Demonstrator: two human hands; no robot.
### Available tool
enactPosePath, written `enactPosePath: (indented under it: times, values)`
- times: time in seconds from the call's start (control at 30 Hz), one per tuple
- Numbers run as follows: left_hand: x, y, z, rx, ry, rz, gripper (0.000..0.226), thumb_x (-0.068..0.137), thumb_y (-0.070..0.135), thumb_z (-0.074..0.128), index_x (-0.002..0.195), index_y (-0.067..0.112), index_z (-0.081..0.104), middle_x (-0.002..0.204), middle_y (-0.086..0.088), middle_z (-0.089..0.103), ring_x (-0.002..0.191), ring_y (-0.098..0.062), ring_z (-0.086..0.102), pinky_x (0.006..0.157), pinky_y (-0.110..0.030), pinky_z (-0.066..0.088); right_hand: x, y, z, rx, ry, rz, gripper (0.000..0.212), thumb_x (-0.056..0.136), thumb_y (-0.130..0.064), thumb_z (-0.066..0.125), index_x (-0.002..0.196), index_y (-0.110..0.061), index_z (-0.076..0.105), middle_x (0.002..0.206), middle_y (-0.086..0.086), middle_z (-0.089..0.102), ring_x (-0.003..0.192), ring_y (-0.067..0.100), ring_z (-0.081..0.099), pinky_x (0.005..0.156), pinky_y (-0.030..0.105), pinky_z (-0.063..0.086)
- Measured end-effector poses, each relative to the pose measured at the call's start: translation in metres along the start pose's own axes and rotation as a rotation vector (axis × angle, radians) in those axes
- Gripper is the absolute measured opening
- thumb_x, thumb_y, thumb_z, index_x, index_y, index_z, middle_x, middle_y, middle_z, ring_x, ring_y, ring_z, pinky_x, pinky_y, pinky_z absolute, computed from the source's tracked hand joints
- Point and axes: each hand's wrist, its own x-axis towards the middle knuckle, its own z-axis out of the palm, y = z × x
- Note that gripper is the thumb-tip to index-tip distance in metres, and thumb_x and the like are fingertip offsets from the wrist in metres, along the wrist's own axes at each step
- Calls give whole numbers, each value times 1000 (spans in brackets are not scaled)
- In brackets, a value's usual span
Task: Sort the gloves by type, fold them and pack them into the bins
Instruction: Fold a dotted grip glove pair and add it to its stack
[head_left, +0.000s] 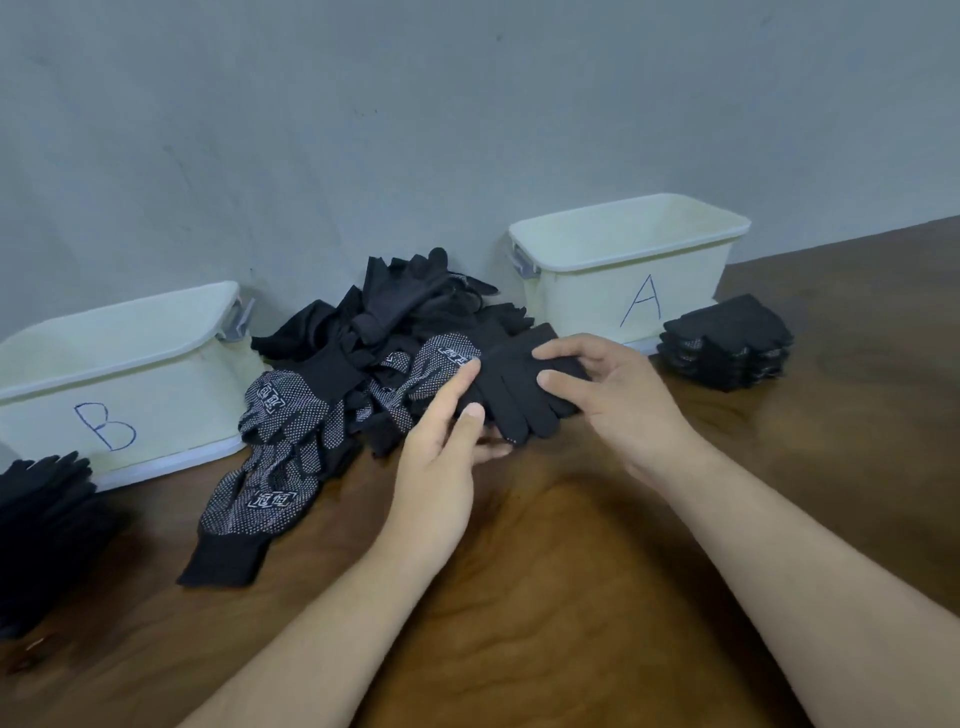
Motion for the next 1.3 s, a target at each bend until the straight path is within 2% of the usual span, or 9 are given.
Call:
enactPosePath:
  times: [0.1, 0.17, 0.27, 0.37, 0.5, 0.67, 0.8, 1.0, 1.3]
  values:
    - [18, -6, 50, -69, 0, 21, 38, 114, 21, 47, 150, 29, 59, 131, -2, 73, 106, -16, 73, 98, -53, 61, 11, -2, -41, -76, 110, -29, 22, 97, -7, 76, 106, -25, 83, 106, -13, 81, 105, 4, 74, 99, 33, 61]
    - [27, -9, 84, -54, -36, 65, 39, 113, 35, 46, 150, 34, 58, 142, 6, 67, 125, -13, 66, 108, -54, 54, 18, -4, -70, -108, 177, -40, 21, 99, -9, 74, 108, -26, 83, 105, -16, 80, 105, 2, 74, 94, 26, 62]
    - [40, -11, 135, 44, -88, 158, 41, 115, 38, 38, 152, 33, 55, 152, 22, 56, 144, 3, 46, 125, -38, 37, 29, -9, -112, -78, 323, -61, 21, 101, -14, 72, 105, -30, 84, 108, -13, 80, 106, 5, 73, 87, 28, 62]
    - [62, -9, 176, 119, -118, 253, 42, 117, 36, 33, 151, 30, 56, 151, 23, 55, 145, 4, 42, 123, -21, 31, 41, -16, -149, 2, 473, -88, 19, 100, -14, 72, 103, -28, 85, 105, -8, 80, 102, 11, 75, 87, 36, 65]
    - [95, -12, 211, 206, -159, 274, 48, 115, 45, 23, 145, 39, 60, 143, 25, 58, 140, 3, 43, 121, -23, 33, 53, -10, -184, 4, 574, -43, 18, 100, -14, 70, 103, -24, 84, 104, -3, 81, 103, 17, 76, 97, 47, 63]
    - [115, -24, 224, 333, -150, 321, 52, 114, 42, 19, 142, 39, 62, 129, 27, 59, 133, 2, 43, 122, -36, 34, 70, 2, -206, 30, 535, 77, 21, 99, -14, 67, 103, -24, 85, 110, 0, 81, 106, 19, 76, 100, 47, 61]
    - [118, -30, 221, 389, -158, 332, 54, 114, 40, 19, 143, 36, 64, 132, 20, 61, 134, -3, 43, 123, -40, 31, 72, 6, -206, -66, 542, 102, 20, 101, -15, 68, 106, -26, 84, 109, -5, 80, 103, 14, 77, 93, 34, 63]
    - [117, -35, 223, 413, -184, 350, 52, 115, 37, 21, 140, 32, 66, 139, 16, 63, 136, -2, 42, 124, -39, 31, 68, 9, -210, -147, 555, 139, 21, 102, -18, 66, 109, -27, 83, 104, -6, 81, 103, 21, 76, 98, 44, 62]
    - [120, -44, 225, 453, -179, 328, 50, 114, 38, 22, 139, 31, 65, 138, 16, 64, 132, 0, 40, 122, -35, 32, 67, 14, -208, -318, 522, 147, 24, 103, -22, 62, 115, -30, 82, 108, -12, 78, 106, 12, 72, 98, 36, 61]
